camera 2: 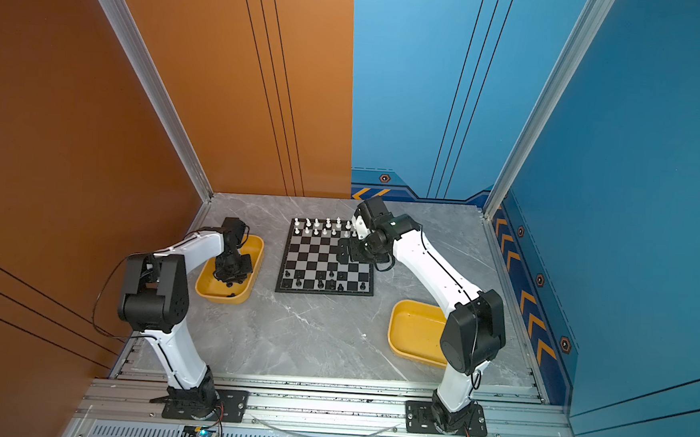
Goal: Set up the chess pieces on the board
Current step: 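Lower the left gripper and close it on a black pawn in the tray, then carry the black pawn to the board's second row and lower it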
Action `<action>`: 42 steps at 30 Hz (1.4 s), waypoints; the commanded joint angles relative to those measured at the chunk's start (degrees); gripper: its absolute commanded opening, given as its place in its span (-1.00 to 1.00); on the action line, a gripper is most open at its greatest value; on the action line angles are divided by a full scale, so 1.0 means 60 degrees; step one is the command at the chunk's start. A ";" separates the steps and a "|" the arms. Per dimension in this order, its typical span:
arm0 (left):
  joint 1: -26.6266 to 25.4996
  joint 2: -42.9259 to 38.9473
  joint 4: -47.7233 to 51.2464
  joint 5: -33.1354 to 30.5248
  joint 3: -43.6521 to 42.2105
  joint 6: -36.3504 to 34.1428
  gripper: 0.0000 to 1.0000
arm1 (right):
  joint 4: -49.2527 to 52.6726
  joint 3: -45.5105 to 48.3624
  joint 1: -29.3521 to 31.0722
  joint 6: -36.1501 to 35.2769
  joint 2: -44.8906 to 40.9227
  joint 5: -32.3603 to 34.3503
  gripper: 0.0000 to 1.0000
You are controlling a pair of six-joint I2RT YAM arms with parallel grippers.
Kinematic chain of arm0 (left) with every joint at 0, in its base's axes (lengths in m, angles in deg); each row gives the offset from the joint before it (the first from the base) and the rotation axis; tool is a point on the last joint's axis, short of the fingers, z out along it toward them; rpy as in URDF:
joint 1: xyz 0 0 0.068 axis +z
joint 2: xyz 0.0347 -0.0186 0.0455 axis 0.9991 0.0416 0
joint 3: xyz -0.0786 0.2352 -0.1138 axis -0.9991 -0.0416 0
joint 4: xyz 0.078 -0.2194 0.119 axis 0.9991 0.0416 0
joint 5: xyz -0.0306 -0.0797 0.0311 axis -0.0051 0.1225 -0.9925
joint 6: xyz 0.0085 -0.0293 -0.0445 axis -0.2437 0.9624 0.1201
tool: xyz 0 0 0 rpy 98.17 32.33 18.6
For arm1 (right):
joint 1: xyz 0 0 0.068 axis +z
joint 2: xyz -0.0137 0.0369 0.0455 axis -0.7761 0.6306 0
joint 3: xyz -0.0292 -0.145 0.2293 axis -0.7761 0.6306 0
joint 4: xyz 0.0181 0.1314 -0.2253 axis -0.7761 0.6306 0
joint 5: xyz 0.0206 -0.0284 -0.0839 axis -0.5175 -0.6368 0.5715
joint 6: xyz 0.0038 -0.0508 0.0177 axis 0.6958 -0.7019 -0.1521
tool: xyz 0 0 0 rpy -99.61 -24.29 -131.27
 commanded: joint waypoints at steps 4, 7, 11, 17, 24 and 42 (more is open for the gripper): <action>0.0105 0.0002 0.0069 0.0103 0.0269 -0.0016 -0.89 | 0.0409 -0.0181 -0.0071 -0.0143 0.0077 -0.0022 0.99; 0.0083 -0.0136 0.0142 0.0191 0.0414 -0.0016 -0.91 | 0.0407 -0.0182 -0.0083 -0.0142 0.0073 -0.0020 0.99; -0.0097 -0.0378 0.0506 0.0189 0.0926 -0.0017 -0.91 | 0.0415 -0.0109 -0.0088 -0.0158 -0.0019 -0.0007 1.00; -0.0834 -0.0545 0.1194 0.0076 0.2284 -0.0031 -0.90 | 0.0402 0.0275 -0.0099 -0.0144 -0.0371 0.0061 1.00; -0.2377 -0.0111 0.1504 0.0191 0.3678 0.0317 -0.86 | 0.0316 0.1081 -0.0140 -0.0045 -0.1143 0.0240 1.00; -0.4770 0.1824 0.1344 0.0499 0.4156 0.0893 -0.92 | 0.0226 0.3128 -0.0450 0.0326 -0.3297 0.0558 0.99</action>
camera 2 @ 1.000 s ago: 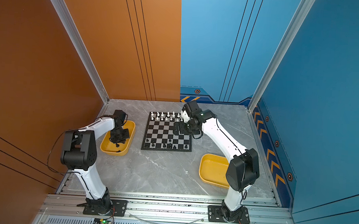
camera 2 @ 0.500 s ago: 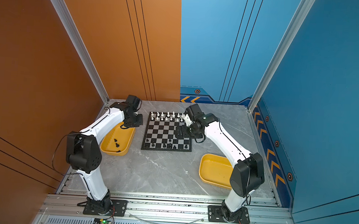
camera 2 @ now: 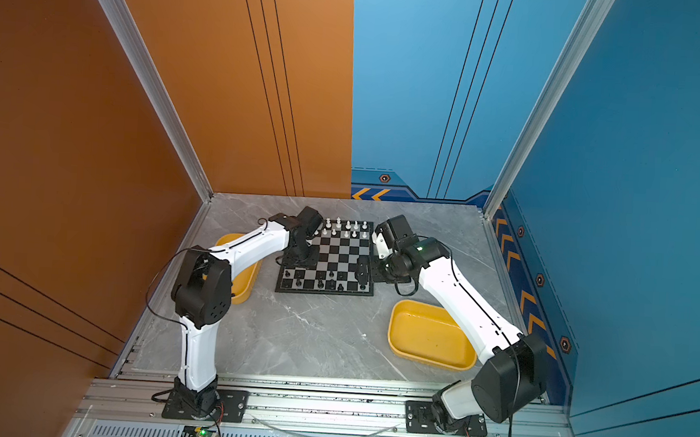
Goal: Set up the chess pieces on the board
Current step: 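Carry the black pawn to the board's second row and lower it, then open the left gripper and move it back over the yellow tray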
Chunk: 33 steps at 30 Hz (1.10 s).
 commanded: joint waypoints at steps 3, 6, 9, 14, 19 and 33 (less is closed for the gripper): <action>-0.0157 0.0127 0.0186 0.0089 0.0117 0.0189 -0.91 | 0.0164 0.0341 -0.0167 0.0171 -0.0449 0.0177 0.99; -0.0215 0.0227 0.0193 0.0134 0.0118 0.0225 -0.91 | 0.0167 0.0417 -0.0225 0.0157 -0.0534 0.0145 0.99; -0.0292 0.0281 0.0194 0.0179 0.0087 0.0280 -0.91 | 0.0161 0.0461 -0.0284 0.0149 -0.0565 0.0120 0.99; -0.0472 0.0369 0.0188 0.0142 0.0030 0.0339 -0.90 | 0.0160 0.0493 -0.0349 0.0101 -0.0555 0.0073 0.99; -0.0454 0.0368 0.0195 0.0083 -0.0075 0.0360 -0.90 | 0.0165 0.0445 -0.0460 0.0047 -0.0503 -0.0027 0.99; -0.0447 0.0442 0.0198 0.0052 -0.0148 0.0392 -0.58 | 0.0217 0.0379 -0.0669 -0.0117 -0.0402 -0.0218 0.99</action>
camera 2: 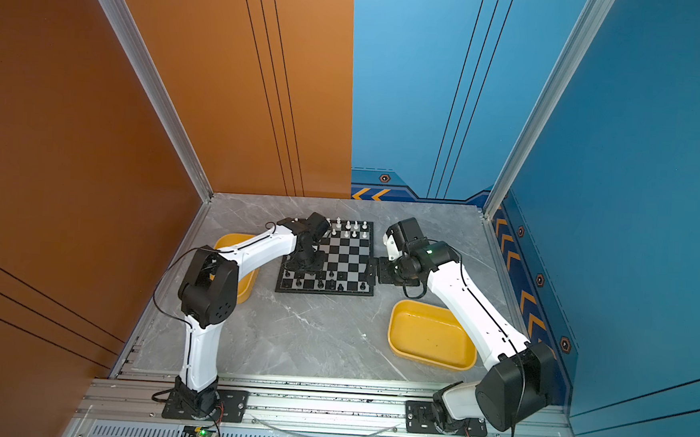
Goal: Set up the chess pieces on the board
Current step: 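Open the left gripper and move it back over the yellow tray, then lower the left gripper and grasp another black pawn in the tray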
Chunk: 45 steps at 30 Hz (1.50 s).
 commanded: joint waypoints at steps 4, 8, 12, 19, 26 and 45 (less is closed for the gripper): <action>-0.0001 0.0195 0.0211 0.0022 -0.0065 0.0063 -0.52 | 0.0223 -0.0036 -0.0130 -0.0212 -0.0078 -0.0172 0.99; -0.0009 0.0110 0.0217 0.0040 0.0079 0.0117 -0.46 | 0.0216 -0.0040 -0.0174 -0.0248 -0.0084 -0.0215 0.99; 0.0052 -0.0318 0.0335 -0.0058 0.0461 0.0156 -0.41 | 0.0213 -0.0103 -0.0216 -0.0292 -0.0044 -0.0246 0.99; 0.0922 -0.1736 0.0566 -0.0334 0.0543 0.0165 -0.37 | 0.0127 -0.0498 -0.0218 -0.0424 0.0349 -0.0383 0.99; 0.2887 -0.3616 0.0556 -0.0598 -0.1550 0.0094 -0.34 | -0.0062 -0.1168 -0.0015 -0.0493 0.1085 -0.0579 0.99; 0.5981 -0.5506 -0.0274 -0.0254 -0.5366 -0.0353 -0.33 | 0.0216 -0.3783 0.1065 -0.0483 0.3797 -0.0740 0.99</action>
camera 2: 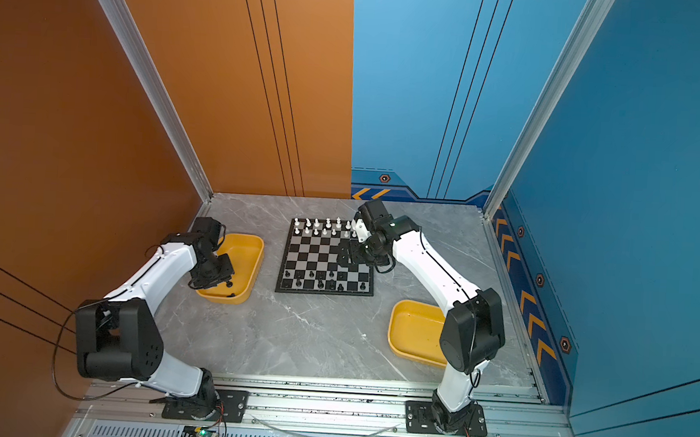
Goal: Set up the chess pieces on the board
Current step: 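Lower the left gripper and grasp another black pawn in the tray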
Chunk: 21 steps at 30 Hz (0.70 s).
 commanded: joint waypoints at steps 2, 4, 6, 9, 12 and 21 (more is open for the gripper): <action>0.0286 0.0052 -0.0385 0.0326 -0.0208 -0.0288 -0.33 | 0.0299 -0.0693 0.0138 -0.0142 0.0409 -0.0160 0.99; 0.0395 0.0241 -0.0483 0.0434 -0.0181 -0.0347 -0.34 | 0.0308 -0.0835 0.0160 -0.0123 0.0550 -0.0165 0.99; 0.0442 0.0477 -0.0559 0.0505 -0.0042 -0.0397 -0.35 | 0.0305 -0.0950 0.0197 -0.0070 0.0675 -0.0160 0.99; 0.0445 0.0867 -0.0683 0.0593 0.0173 -0.0470 -0.35 | 0.0311 -0.1043 0.0214 -0.0027 0.0770 -0.0116 1.00; 0.0434 0.1285 -0.0764 0.0581 0.0368 -0.0563 -0.37 | 0.0305 -0.1065 0.0227 0.0023 0.0808 -0.0058 1.00; 0.0428 0.2180 -0.0928 0.0550 0.0775 -0.0734 -0.39 | 0.0307 -0.1089 0.0180 0.0111 0.0806 0.0102 1.00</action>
